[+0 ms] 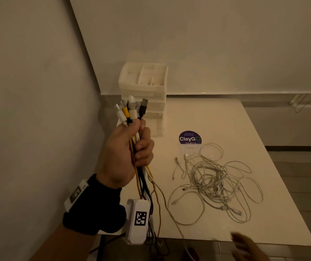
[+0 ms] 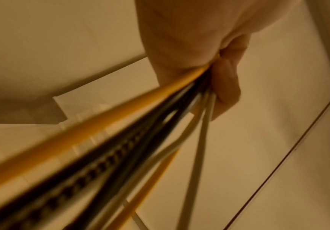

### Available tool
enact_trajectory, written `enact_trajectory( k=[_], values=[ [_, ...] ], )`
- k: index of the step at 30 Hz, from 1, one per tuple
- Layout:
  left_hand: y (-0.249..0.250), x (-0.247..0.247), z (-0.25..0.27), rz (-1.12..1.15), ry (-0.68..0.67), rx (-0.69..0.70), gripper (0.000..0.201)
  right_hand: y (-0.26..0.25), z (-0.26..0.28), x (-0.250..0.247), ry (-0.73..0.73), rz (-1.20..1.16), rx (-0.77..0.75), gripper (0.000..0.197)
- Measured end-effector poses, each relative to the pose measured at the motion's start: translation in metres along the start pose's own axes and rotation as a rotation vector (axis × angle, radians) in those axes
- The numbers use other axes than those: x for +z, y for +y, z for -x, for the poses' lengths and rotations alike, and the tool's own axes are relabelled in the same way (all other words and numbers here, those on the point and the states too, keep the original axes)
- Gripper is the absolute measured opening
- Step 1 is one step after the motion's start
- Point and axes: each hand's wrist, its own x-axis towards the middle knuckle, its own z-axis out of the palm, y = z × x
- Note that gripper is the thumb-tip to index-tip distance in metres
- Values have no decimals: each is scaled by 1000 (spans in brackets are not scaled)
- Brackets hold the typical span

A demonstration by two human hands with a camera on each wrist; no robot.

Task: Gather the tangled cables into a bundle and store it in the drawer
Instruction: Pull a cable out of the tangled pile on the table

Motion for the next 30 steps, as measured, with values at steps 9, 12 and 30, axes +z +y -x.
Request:
enact_trajectory(
  k=[9,12,30],
  values=[
    [-15,11,23,-136,-31,-3,31,-205,27,107,-286,182,-916,38],
    [-13,5,29,-152,14,31,30,-205,22,122,-311,151,-906,22],
    [17,2,25,68,-184,179,32,-65,-41,134,-576,434,-359,14]
  ],
)
